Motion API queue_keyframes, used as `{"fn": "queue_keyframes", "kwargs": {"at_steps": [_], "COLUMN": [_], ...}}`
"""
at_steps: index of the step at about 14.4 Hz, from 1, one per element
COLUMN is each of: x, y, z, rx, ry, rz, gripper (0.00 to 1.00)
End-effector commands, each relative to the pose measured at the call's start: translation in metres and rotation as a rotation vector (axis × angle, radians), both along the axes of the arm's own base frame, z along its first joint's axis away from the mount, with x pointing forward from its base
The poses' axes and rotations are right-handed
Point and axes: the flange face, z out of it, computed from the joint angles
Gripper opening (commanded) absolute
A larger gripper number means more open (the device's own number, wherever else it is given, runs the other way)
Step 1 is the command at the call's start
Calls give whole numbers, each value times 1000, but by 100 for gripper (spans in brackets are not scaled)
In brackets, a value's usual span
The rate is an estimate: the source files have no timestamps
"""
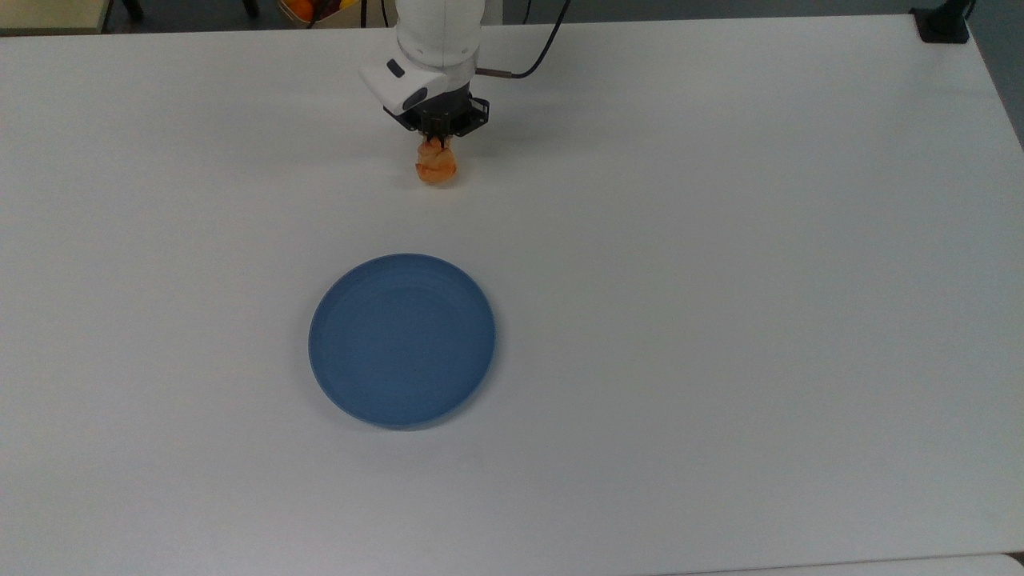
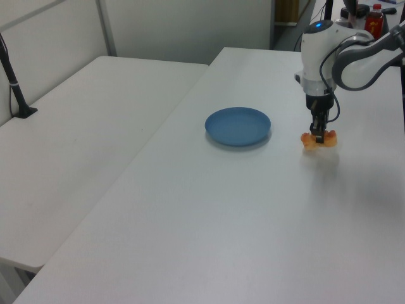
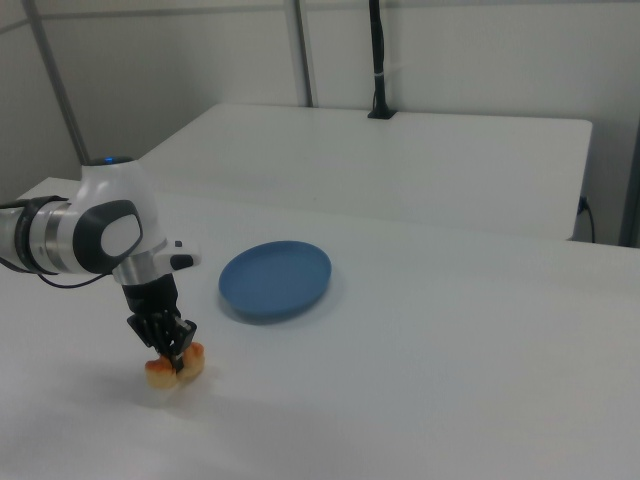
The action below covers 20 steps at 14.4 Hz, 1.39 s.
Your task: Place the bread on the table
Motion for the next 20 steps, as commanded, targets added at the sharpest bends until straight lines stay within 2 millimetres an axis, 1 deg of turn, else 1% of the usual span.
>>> {"fn": "queue_keyframes", "kwargs": {"at_steps": [1,2,3,4,5,6,7,8,9,14,17,20], "x": [3,3,3,3,2,0,-1,-1,-1,-2,-1,9], "y": [-7,-8,-8,-11,-11,-12,-13,-16,-20,-22,-22,-27], "z": [-11,-14,-15,-17,-19,-21,-22,-22,-22,-20,-13,18], "rx": [-15,-18,-22,-27,-28,-29,-29,-30,-29,-32,-28,-15], "ry": [-16,-12,-10,-7,-3,3,5,5,7,15,7,-22], "rz": [-11,-6,2,4,4,5,4,-2,-11,-10,7,7], "gripper": [7,16,23,36,55,69,81,88,100,100,100,100]}}
